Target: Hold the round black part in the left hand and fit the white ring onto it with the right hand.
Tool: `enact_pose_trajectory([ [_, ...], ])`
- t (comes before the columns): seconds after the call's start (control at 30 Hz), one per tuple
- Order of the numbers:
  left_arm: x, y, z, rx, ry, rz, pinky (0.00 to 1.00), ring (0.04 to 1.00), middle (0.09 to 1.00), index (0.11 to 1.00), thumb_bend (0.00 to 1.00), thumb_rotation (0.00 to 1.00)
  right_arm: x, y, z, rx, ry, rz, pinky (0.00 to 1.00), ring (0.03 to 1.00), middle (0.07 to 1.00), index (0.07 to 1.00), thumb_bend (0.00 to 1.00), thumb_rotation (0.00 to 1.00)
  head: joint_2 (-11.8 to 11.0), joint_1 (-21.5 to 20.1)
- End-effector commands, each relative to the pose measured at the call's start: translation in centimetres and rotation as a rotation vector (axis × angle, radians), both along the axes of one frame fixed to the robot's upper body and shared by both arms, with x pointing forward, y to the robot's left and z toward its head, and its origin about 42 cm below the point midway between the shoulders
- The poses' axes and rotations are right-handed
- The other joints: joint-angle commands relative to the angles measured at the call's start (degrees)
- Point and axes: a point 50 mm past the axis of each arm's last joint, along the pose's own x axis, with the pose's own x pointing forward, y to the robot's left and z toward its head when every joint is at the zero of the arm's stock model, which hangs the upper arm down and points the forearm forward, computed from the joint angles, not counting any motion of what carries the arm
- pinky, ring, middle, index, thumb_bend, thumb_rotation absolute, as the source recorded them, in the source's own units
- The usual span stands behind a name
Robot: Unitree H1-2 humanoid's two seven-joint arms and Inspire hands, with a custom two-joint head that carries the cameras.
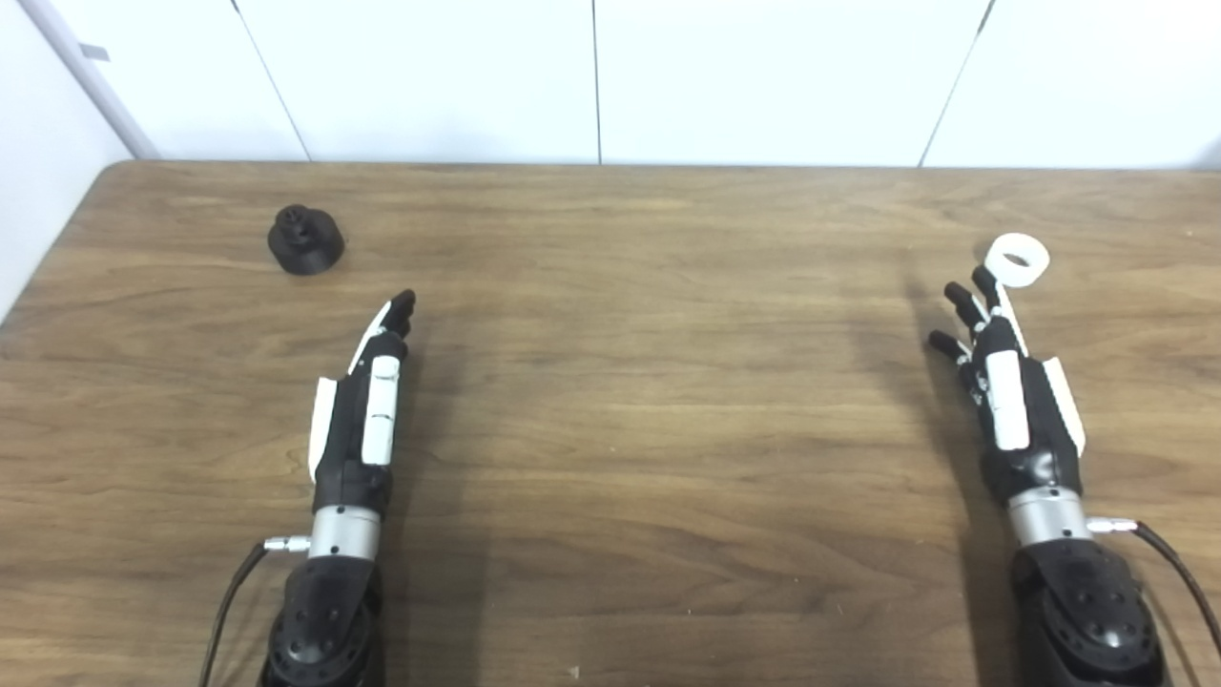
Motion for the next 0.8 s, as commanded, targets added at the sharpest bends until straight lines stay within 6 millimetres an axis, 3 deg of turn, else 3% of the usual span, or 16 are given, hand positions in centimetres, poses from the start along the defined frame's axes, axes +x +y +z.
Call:
enact_pose_trajectory([
  [0.0,0.1,0.3,-0.2,0.002,0.019,0.003,1.0,0.973,0.951,0.928,0.45,1.0,0.1,0.2,0.2,-0.006,0.003,-0.007,1.0,0.981,0.939,1.0,0.64,1.0,0.0,0.0],
  [0.33,-0.1,0.2,-0.2,0.005,0.021,0.005,1.0,0.97,0.954,0.935,0.45,1.0,0.0,0.1,0.0,-0.007,0.001,-0.007,1.0,0.982,0.933,1.0,0.64,1.0,-0.7,0.5],
  [0.77,-0.6,-1.4,-1.2,0.013,0.025,0.007,1.0,0.974,0.956,0.936,0.41,1.0,-0.4,-1.9,-1.6,-0.018,0.015,0.002,1.0,0.985,0.944,1.0,0.65,1.0,-7.9,10.1],
])
